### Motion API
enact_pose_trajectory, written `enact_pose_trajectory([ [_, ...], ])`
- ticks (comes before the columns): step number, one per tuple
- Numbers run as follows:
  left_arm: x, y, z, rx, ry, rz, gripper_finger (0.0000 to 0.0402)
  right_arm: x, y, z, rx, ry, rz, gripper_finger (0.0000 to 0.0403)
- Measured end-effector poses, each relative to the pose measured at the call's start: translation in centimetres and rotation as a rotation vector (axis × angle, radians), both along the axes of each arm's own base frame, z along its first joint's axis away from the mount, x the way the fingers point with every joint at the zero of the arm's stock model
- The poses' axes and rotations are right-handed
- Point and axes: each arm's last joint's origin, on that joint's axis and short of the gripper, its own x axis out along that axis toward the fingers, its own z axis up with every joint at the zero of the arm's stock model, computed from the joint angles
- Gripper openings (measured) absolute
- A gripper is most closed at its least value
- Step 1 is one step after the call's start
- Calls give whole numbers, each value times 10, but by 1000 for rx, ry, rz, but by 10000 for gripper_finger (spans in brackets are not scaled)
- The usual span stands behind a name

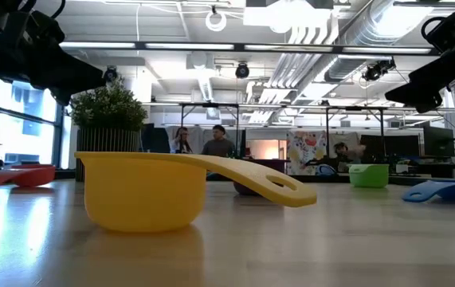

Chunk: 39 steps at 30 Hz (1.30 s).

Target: Nest measuring cups in basket

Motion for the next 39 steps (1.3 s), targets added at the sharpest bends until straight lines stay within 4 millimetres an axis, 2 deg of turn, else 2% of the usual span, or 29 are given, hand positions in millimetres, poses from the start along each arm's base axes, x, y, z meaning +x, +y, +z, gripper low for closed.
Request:
enact_pose_trajectory([
  [9,0,0,0,-30,-10,18,115,0,0,0,0,0,0,280],
  [20,0,0,2,-358,-100,46,115,0,0,0,0,0,0,279],
  [27,0,0,9,-640,-244,44,115,0,0,0,0,0,0,279],
  [39,-3,0,33,-628,-478,-36,115,0,0,0,0,-1,0,279],
])
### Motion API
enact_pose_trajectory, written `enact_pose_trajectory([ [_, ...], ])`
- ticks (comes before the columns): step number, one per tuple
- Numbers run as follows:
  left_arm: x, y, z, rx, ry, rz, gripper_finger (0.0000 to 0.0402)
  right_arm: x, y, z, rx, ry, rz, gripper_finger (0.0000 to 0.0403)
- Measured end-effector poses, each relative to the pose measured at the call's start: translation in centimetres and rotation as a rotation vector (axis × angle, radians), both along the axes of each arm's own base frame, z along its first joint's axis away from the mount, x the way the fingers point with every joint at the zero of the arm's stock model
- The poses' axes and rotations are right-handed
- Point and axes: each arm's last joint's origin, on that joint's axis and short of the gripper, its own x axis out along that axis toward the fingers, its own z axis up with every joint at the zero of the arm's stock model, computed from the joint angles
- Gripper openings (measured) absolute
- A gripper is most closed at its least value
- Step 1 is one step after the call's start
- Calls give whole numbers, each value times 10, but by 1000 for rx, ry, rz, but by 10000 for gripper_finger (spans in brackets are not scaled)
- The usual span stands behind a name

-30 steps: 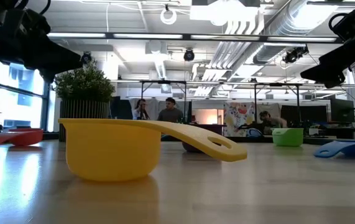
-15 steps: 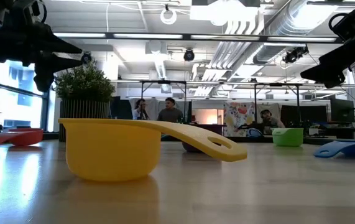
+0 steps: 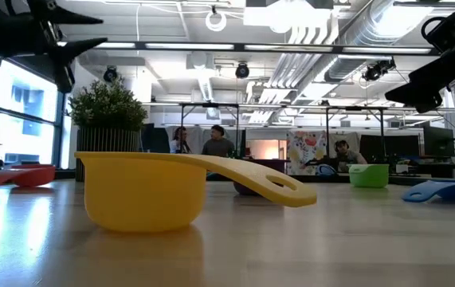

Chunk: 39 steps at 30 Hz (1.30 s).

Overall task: Nest measuring cups in basket
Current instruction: Move the orange measuring cup to the middle left of the table

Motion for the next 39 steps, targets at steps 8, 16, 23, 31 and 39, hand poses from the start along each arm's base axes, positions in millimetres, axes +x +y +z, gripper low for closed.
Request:
enact_pose_trajectory([
  [8,-7,0,21,32,-116,7,115,0,-1,0,-12,-5,-51,279],
  [16,-24,0,62,105,-221,63,115,0,-1,0,-11,-5,-50,279],
  [23,-24,2,92,161,-197,160,115,1,-1,7,151,-81,-81,279],
  [31,-1,3,118,230,-75,179,115,2,-2,34,254,-349,-106,279],
  [39,11,3,134,267,12,181,115,-6,-5,61,376,-625,-93,279],
])
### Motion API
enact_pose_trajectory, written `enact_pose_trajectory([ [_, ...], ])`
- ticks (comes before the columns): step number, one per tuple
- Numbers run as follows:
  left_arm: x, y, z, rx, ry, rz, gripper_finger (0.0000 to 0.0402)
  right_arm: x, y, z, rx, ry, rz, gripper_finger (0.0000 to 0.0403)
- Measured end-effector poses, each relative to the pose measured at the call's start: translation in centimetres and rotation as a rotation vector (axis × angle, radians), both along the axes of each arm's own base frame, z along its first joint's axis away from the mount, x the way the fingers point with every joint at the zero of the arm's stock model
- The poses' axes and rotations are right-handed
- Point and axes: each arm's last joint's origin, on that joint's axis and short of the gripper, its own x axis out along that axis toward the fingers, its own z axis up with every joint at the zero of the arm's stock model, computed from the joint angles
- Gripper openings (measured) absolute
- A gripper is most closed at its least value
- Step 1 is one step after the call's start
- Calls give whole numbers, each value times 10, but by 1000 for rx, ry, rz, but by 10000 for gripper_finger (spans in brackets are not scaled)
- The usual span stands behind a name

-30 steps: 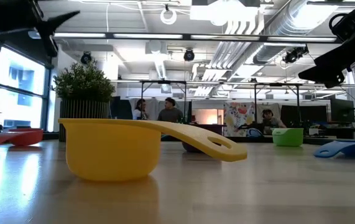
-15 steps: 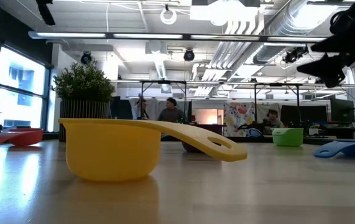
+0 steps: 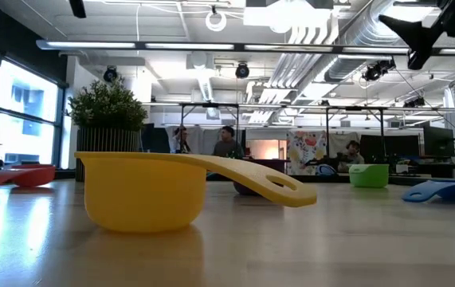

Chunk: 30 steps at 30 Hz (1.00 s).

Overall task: Nest measuring cups in basket
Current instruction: Move the orange measuring cup to the middle left of the table

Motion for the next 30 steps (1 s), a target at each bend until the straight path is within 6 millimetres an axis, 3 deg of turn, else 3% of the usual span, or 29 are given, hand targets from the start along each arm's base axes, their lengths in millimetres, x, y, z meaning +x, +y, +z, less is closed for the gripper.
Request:
enact_pose_trajectory([
  [14,7,-1,-9,7,152,-45,115,-1,-1,2,12,-24,-6,279],
  [23,17,0,-12,190,254,14,115,-1,-1,2,7,-23,-5,279],
  [30,30,1,-14,163,261,23,115,-1,-1,2,11,-24,-4,280],
])
